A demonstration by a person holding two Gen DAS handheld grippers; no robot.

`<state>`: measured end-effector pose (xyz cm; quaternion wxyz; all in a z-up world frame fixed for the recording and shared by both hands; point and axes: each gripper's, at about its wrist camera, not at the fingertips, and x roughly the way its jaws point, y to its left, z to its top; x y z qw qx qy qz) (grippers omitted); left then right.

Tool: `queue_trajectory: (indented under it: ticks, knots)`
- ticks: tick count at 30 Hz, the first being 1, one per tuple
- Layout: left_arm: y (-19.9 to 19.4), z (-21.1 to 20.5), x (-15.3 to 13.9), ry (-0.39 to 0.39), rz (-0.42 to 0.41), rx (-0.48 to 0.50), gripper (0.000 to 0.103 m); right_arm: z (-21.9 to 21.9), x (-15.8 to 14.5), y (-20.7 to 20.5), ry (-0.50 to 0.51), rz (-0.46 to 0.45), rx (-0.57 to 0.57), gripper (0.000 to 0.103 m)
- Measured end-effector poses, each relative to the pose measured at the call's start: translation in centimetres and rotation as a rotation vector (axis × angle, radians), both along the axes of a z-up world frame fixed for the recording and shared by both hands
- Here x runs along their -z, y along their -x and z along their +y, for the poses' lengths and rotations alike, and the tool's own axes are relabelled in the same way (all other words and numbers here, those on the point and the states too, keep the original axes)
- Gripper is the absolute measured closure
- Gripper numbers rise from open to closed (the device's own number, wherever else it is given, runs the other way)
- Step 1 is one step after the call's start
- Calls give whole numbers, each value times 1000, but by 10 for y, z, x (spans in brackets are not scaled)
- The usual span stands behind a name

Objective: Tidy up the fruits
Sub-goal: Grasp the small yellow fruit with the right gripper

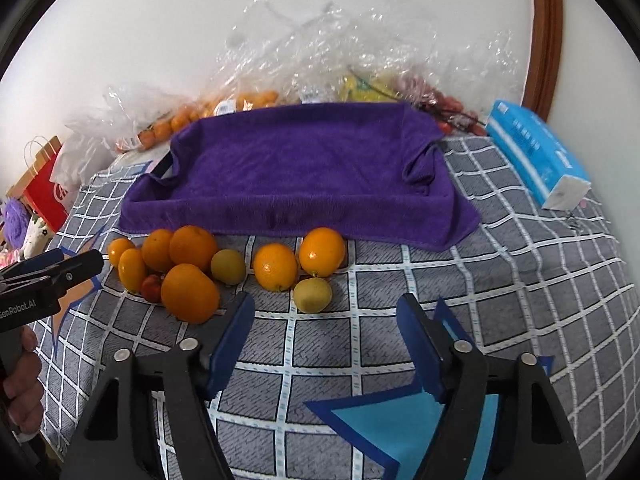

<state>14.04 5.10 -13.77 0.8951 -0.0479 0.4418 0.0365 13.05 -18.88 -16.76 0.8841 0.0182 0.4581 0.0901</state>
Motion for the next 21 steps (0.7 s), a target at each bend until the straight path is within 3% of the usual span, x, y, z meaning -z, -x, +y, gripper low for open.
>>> queue_trajectory:
  ticks: [9, 15, 18, 21]
  knots:
    - [-10, 15, 10, 24, 23, -26, 3, 12, 18, -12, 11, 27, -23, 46]
    - [-9, 29, 16, 59, 40, -50, 3, 9, 29, -21, -13, 56, -18, 62]
    - [-7, 30, 17, 58, 40, -48, 3, 11, 31, -22, 12, 49, -29, 76]
    - [-5, 31, 17, 84, 45, -37, 4, 12, 30, -21, 21, 46, -38, 77]
